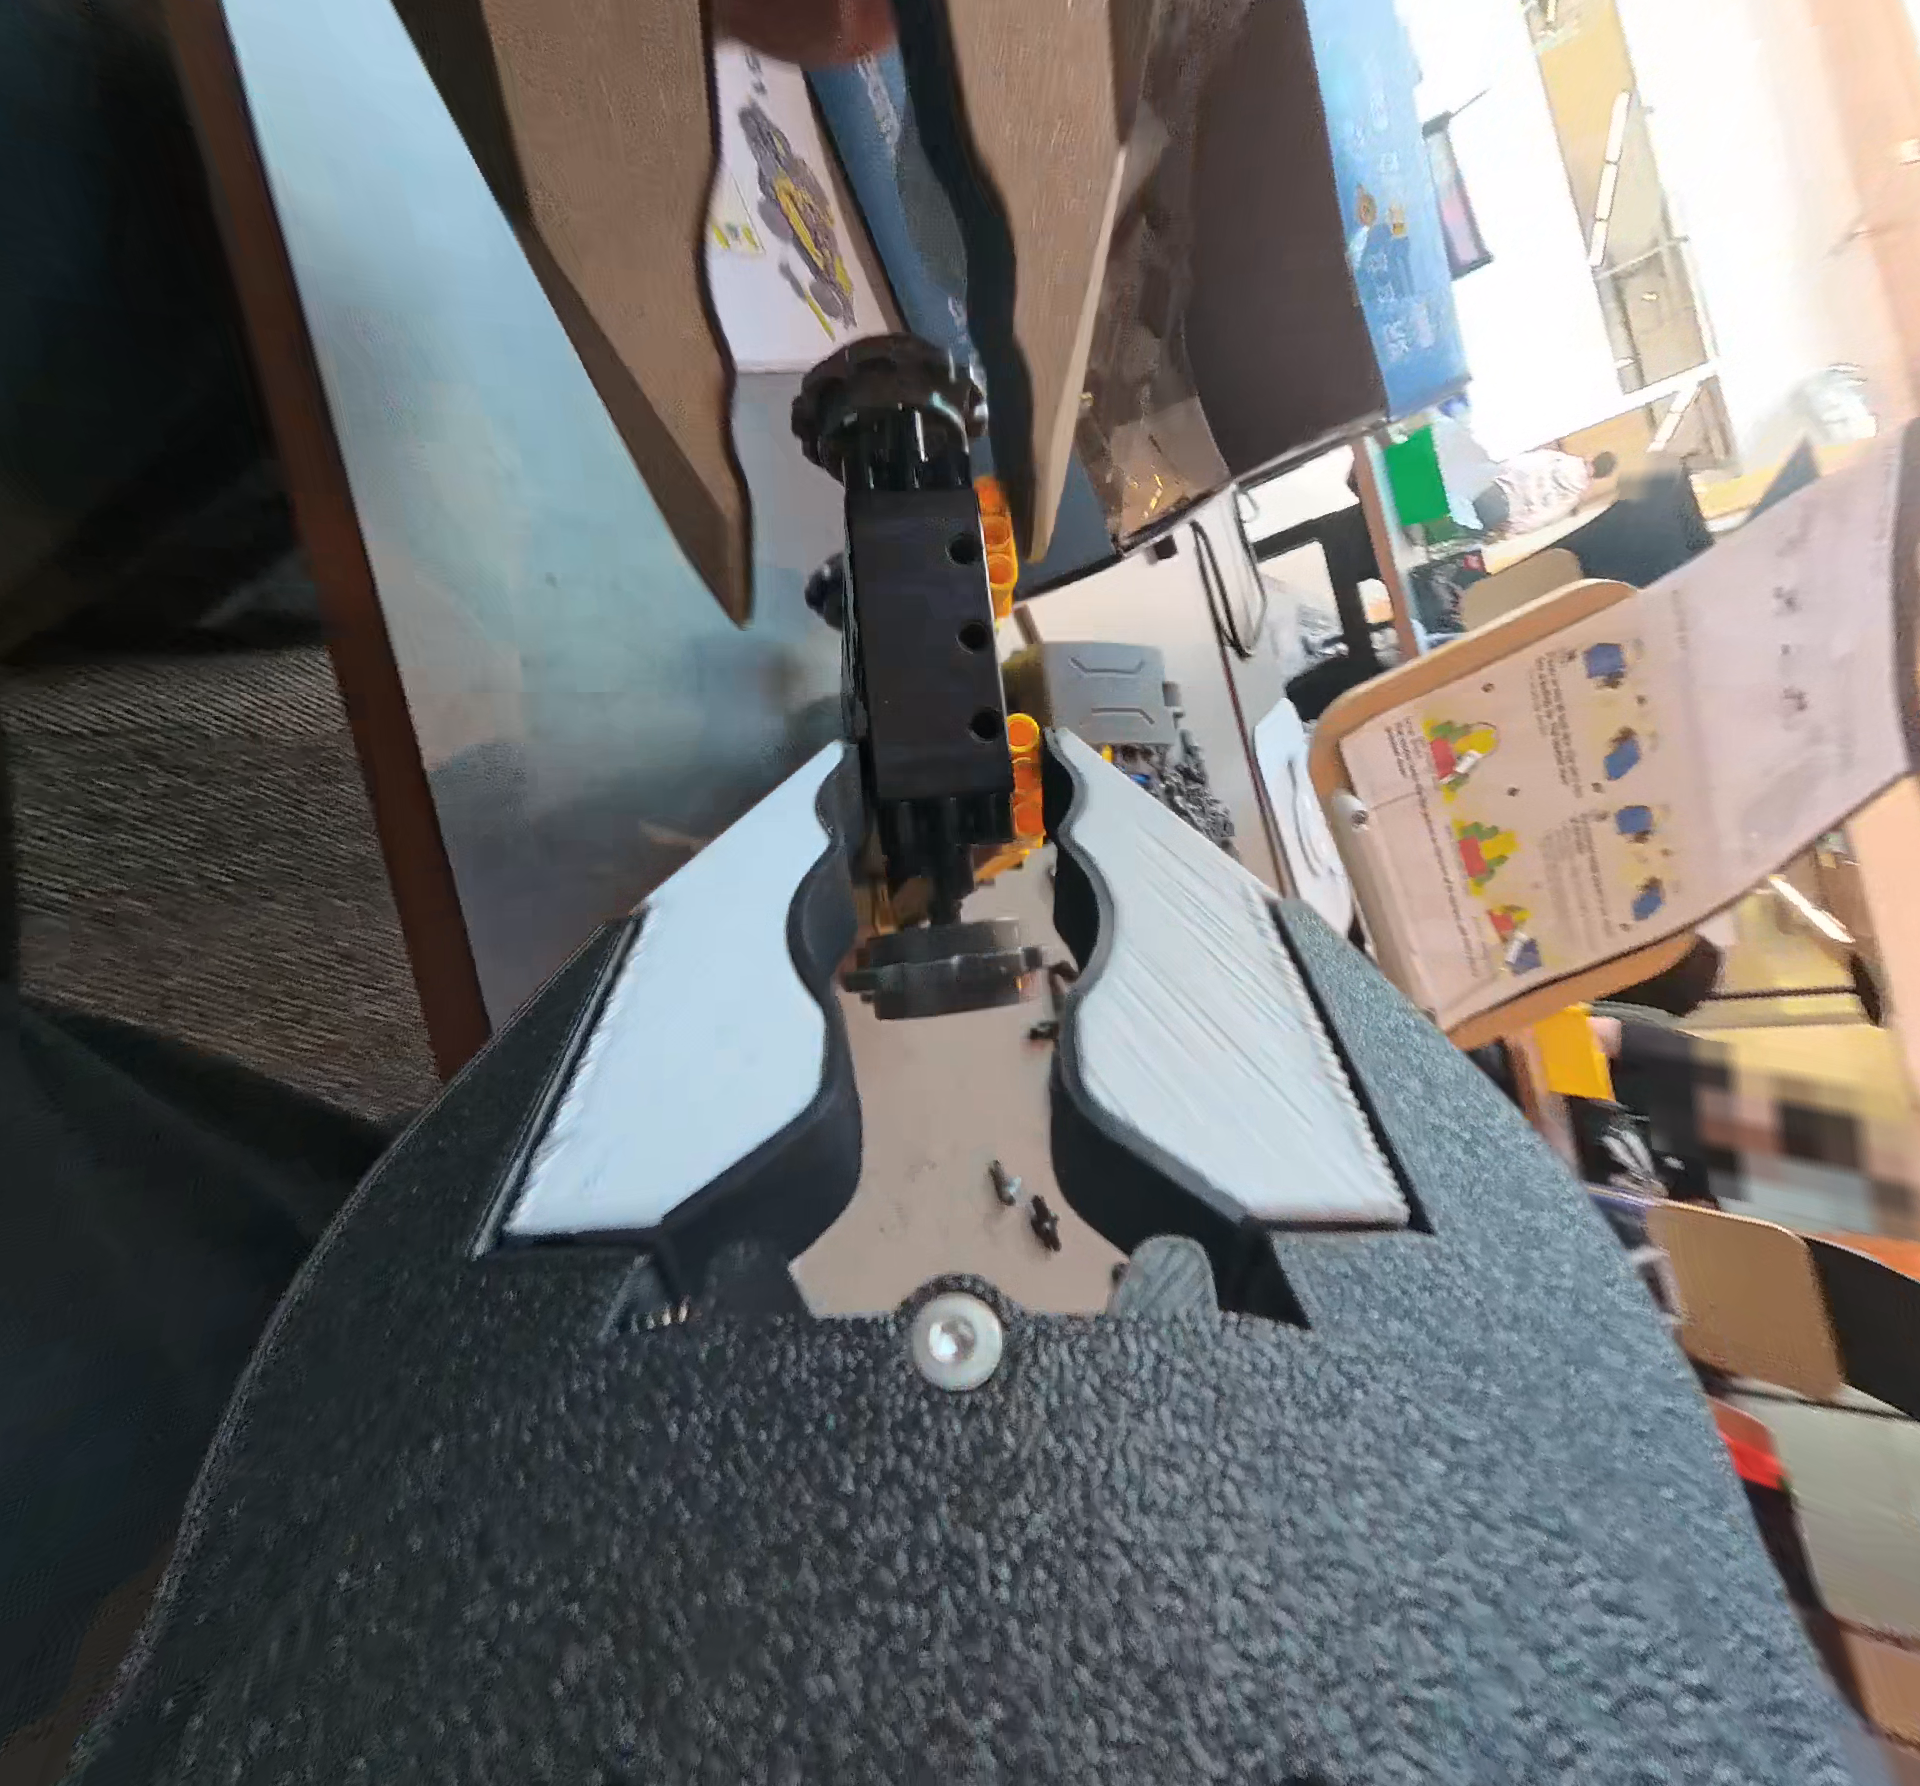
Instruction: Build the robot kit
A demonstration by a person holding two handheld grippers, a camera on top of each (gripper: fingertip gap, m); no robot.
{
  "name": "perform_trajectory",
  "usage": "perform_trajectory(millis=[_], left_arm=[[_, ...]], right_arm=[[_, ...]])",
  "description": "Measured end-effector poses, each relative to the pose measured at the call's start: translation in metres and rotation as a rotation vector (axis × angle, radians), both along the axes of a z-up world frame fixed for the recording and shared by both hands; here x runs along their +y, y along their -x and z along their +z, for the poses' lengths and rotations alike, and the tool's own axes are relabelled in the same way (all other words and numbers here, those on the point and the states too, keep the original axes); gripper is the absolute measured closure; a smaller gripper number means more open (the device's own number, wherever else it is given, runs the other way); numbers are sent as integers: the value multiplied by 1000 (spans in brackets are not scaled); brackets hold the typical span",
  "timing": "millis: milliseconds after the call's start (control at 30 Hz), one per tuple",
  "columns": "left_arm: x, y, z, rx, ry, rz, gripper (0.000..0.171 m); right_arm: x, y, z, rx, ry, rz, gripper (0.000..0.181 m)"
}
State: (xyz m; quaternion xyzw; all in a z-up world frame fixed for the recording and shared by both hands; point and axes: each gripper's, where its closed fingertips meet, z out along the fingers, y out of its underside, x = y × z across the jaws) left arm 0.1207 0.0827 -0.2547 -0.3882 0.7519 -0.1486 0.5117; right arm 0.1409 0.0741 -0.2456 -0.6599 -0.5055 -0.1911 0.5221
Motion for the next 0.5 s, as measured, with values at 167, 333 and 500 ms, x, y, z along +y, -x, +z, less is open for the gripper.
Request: perform_trajectory(millis=[167, 333, 500], left_arm=[[9, -10, 0, 31, -46, -20, 138], [28, -10, 13, 129, 147, 14, 138], [51, -19, 30, 259, 485, -13, 138]], right_arm=[[-12, -6, 1, 104, 58, 36, 149], [-63, -69, -3, 303, 177, -98, 136], [-89, -135, -26, 394, 204, -309, 139]])
